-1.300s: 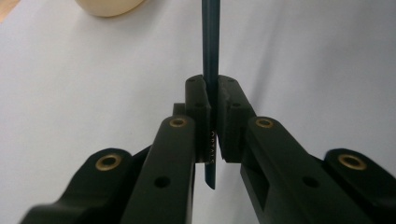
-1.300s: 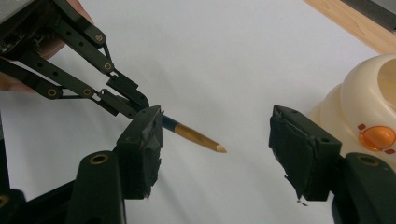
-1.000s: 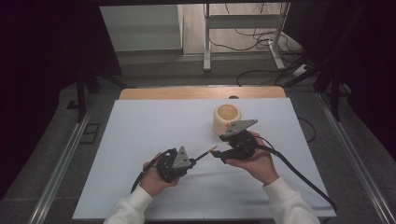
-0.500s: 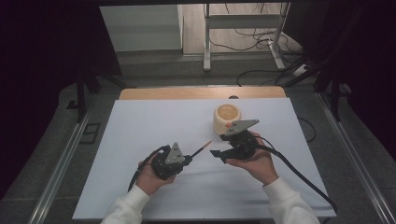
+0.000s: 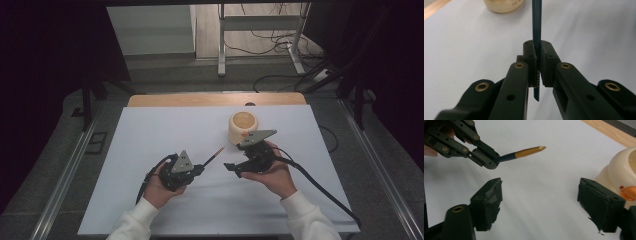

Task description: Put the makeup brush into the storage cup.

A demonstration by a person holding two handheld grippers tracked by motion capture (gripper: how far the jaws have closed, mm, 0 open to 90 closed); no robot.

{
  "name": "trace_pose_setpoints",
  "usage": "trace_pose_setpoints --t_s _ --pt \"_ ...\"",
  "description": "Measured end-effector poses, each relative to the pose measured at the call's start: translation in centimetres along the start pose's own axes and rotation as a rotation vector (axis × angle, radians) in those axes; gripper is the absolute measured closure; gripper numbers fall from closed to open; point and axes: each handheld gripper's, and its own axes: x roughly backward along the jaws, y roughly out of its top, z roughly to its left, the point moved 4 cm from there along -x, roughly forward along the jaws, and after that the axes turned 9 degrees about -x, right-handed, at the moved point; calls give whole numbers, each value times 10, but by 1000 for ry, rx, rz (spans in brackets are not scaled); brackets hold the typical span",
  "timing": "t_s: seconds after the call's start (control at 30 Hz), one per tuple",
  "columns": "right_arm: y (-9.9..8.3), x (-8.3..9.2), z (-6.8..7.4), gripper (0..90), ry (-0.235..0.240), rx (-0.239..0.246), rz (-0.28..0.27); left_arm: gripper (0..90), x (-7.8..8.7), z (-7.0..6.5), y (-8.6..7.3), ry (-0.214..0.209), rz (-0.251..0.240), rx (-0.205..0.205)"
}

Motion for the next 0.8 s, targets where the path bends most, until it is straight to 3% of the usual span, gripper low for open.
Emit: trace_pose_setpoints --t_s 0.23,0.8 --pt "-2 -4 1 150 -1 -20 -5 844 2 1 0 -4 -23 22" --pt "-1 -5 1 144 27 -50 -54 844 2 2 1 -6 -36 35"
